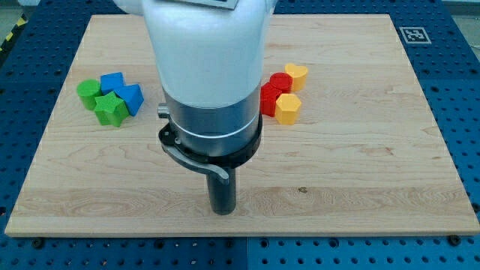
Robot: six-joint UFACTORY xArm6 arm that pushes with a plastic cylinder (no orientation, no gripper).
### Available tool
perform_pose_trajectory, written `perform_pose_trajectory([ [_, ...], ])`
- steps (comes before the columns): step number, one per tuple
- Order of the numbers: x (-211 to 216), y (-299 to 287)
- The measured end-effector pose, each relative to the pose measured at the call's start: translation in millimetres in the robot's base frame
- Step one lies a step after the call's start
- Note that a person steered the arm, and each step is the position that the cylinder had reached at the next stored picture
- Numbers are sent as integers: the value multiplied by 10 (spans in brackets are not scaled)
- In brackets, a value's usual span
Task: Separate the green blocks from the blue blocks
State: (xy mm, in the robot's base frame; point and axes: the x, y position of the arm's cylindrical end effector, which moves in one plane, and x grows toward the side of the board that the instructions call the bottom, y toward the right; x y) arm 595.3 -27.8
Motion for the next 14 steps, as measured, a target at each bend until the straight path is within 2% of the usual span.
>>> perform_pose_trajectory([
  [1, -81, -94],
  [4, -796, -1723],
  [7, -1438, -2604],
  [8, -1656, -2605],
  [9, -2082, -2604],
  [10, -2082, -2599],
  [14, -1801, -1881],
])
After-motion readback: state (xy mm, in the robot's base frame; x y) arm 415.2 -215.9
